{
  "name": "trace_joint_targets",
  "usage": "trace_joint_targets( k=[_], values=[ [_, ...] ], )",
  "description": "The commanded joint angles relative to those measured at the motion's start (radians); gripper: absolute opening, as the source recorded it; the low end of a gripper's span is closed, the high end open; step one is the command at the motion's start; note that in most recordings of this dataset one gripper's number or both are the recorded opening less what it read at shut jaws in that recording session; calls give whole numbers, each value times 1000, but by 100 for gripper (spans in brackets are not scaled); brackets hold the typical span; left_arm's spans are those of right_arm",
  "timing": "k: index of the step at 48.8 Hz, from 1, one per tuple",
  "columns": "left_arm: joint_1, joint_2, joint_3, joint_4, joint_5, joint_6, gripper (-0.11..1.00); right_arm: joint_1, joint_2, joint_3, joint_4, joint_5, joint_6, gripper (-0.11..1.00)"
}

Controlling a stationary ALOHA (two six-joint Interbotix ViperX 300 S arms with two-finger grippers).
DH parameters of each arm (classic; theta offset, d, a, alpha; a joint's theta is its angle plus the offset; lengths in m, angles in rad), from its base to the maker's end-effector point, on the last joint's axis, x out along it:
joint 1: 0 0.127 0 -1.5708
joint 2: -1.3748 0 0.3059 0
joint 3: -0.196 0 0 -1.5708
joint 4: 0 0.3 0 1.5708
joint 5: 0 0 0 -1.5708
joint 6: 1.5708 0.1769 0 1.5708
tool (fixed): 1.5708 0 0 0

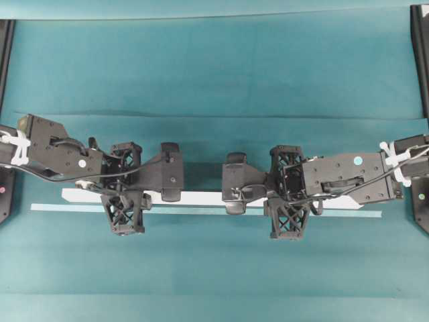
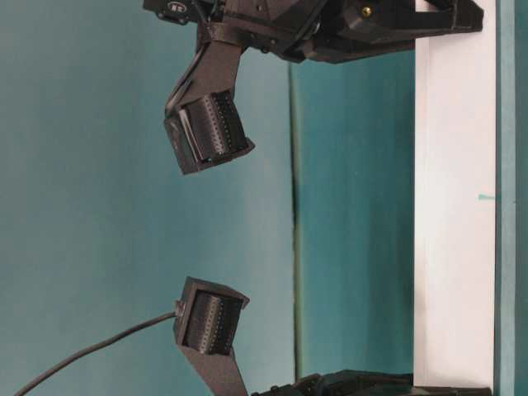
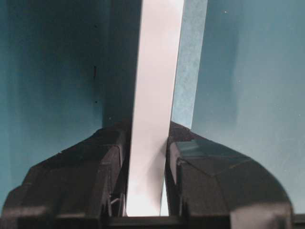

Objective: Lift a wooden board with both hands.
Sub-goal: 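Open both grippers to release the board on the table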

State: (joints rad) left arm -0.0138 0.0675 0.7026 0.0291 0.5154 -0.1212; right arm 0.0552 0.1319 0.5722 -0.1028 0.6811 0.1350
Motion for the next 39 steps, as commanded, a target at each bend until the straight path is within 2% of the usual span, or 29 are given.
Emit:
trace_joint_targets(
  k=[1,27,39],
  values=[
    [0,-2,6,-3,5,-5,18,-12,9,0,-6,3,-9,21],
    [-12,-6,9,-3,3,2,18,-12,9,6,-8,-80,-5,21],
    [-14,-9,18,-3,-51,6,18,-12,9,6,-3,-89,-2,21]
  ],
)
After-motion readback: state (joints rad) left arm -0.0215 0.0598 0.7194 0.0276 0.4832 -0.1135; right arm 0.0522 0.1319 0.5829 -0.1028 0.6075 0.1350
